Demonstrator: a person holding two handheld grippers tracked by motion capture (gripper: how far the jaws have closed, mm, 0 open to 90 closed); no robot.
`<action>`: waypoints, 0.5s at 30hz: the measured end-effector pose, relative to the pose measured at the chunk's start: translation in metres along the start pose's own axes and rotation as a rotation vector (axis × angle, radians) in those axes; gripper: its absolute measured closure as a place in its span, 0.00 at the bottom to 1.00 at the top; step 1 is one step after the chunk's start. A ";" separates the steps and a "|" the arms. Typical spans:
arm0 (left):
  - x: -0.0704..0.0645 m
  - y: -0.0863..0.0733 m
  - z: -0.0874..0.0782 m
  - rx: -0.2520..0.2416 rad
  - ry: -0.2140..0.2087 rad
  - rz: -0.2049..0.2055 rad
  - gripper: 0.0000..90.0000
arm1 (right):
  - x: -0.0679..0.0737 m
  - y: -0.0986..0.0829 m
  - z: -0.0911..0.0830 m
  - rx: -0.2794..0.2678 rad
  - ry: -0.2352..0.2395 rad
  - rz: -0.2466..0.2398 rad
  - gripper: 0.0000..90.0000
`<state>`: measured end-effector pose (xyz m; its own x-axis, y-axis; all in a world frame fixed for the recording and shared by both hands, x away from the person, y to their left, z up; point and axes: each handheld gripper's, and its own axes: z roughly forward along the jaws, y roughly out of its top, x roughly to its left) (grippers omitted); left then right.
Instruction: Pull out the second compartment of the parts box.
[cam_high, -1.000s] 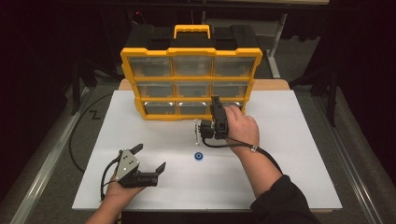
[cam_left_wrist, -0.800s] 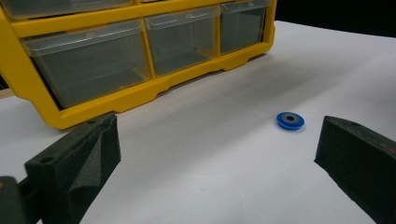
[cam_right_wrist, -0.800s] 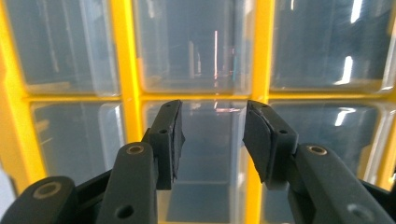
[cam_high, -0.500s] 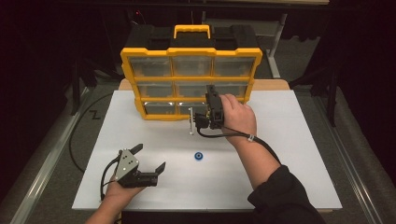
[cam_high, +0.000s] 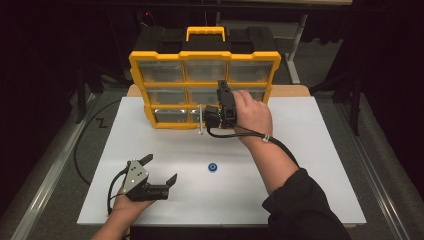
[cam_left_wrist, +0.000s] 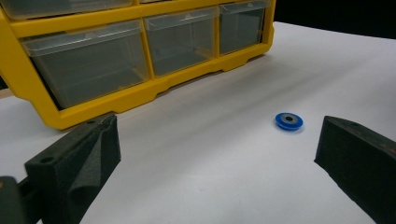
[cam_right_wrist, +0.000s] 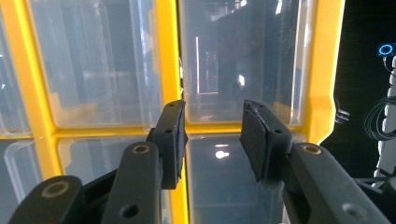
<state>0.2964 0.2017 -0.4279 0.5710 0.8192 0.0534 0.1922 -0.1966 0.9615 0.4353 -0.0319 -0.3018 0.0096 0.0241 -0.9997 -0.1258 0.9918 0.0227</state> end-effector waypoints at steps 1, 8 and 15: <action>0.000 0.000 0.000 0.000 0.000 0.000 0.01 | -0.003 0.001 0.001 0.001 -0.002 0.005 0.70; 0.000 0.000 0.000 -0.001 0.000 -0.001 0.01 | -0.012 0.003 0.003 0.000 -0.015 -0.002 0.71; 0.000 0.000 0.000 0.000 -0.003 -0.001 0.01 | -0.022 0.006 0.008 0.004 -0.026 0.002 0.73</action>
<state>0.2964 0.2017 -0.4279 0.5735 0.8176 0.0518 0.1925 -0.1959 0.9616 0.4423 -0.0254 -0.2797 0.0355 0.0290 -0.9989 -0.1215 0.9923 0.0245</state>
